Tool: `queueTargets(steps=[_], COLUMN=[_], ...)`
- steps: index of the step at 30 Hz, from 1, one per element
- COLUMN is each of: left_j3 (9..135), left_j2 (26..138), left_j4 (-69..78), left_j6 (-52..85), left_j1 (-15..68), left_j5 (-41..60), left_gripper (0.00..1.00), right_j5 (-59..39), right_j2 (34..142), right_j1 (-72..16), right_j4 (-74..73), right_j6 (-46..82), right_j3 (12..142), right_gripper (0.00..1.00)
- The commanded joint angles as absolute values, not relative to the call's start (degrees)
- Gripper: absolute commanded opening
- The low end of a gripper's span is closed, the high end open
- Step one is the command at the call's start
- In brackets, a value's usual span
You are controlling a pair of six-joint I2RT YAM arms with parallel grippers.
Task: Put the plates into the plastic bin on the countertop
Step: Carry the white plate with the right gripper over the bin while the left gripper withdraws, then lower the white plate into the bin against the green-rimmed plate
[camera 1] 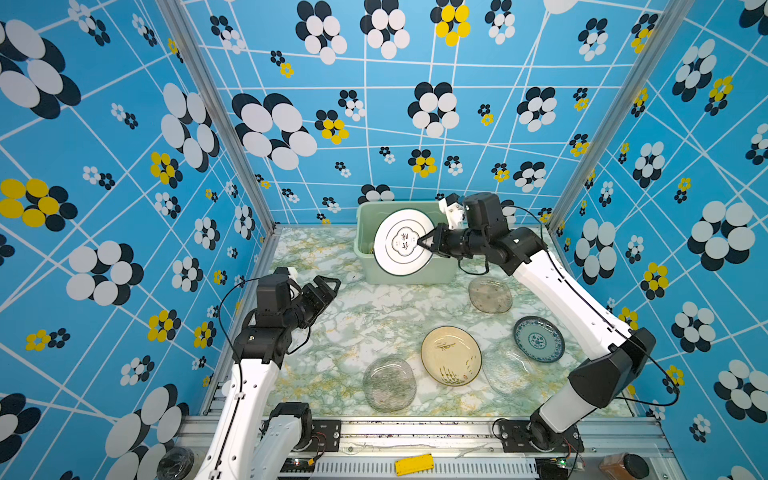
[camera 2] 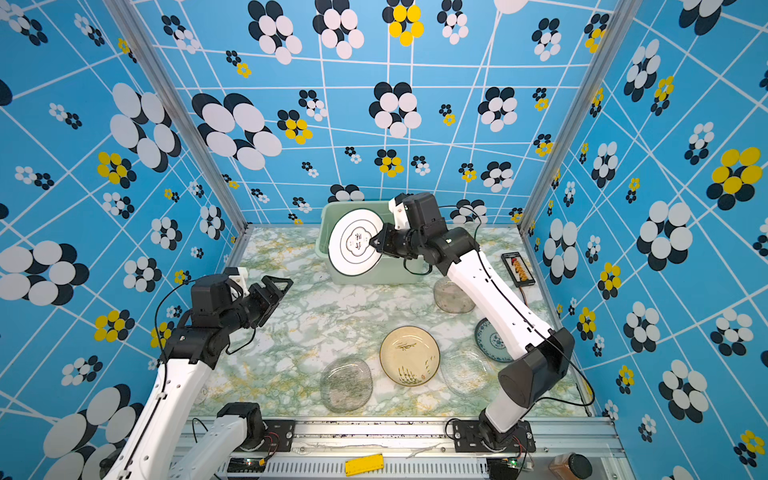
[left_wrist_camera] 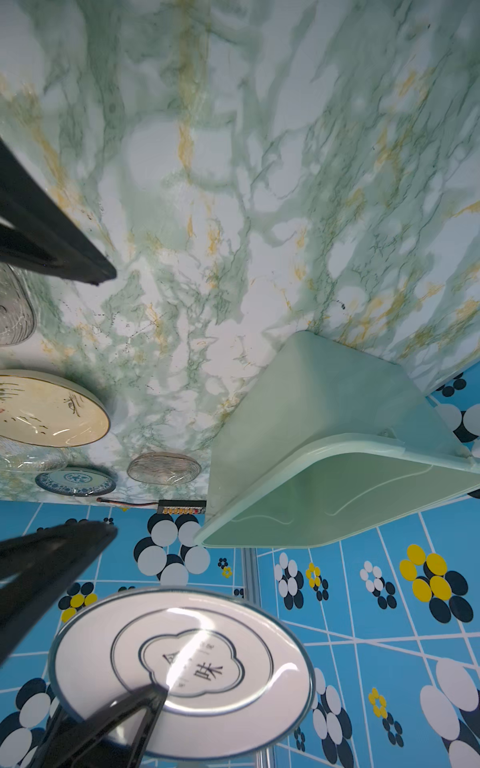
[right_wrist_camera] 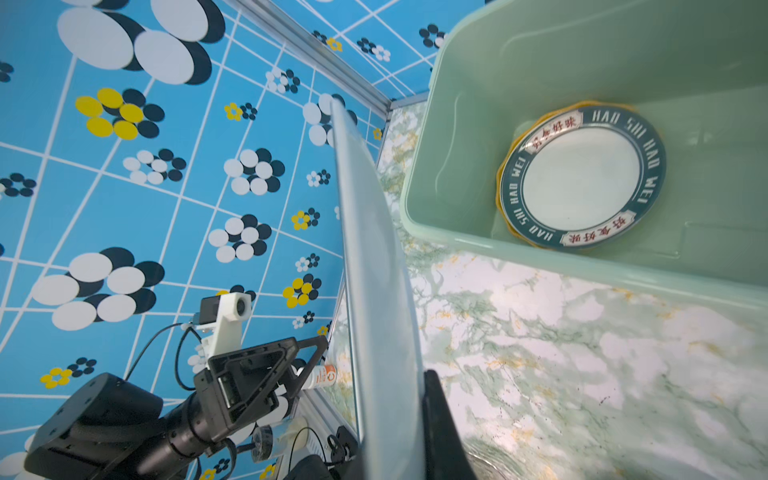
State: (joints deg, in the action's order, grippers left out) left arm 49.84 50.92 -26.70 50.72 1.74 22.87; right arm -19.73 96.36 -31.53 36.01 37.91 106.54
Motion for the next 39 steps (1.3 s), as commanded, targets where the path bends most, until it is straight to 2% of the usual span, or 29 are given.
queueTargets(steps=[1, 8, 14, 24, 39], left_j3=[53.61, 54.54, 55.91, 59.65, 63.13], left_j2=[53.98, 59.58, 64.55, 69.93, 72.63], left_j4=[-23.58, -20.41, -20.15, -22.23, -23.99], left_j6=[47.34, 45.35, 46.57, 45.37, 43.33], left_j1=[5.14, 13.82, 15.67, 15.73, 15.64], left_j5=[19.87, 13.2, 12.62, 15.69, 16.92], left_gripper=[0.91, 0.92, 0.94, 1.0, 0.99], right_j5=[-19.03, -21.04, -22.61, -23.29, -22.68], right_j2=[102.13, 118.65, 133.66, 140.04, 145.29], right_j1=[-29.95, -26.35, -24.99, -24.61, -24.59], right_j4=[38.77, 45.65, 49.57, 42.21, 38.18], right_j6=[37.71, 38.01, 39.29, 41.3, 41.94], right_j3=[114.1, 137.29, 156.04, 152.83, 147.05], right_gripper=[0.0, 0.0, 0.0, 0.0, 0.0])
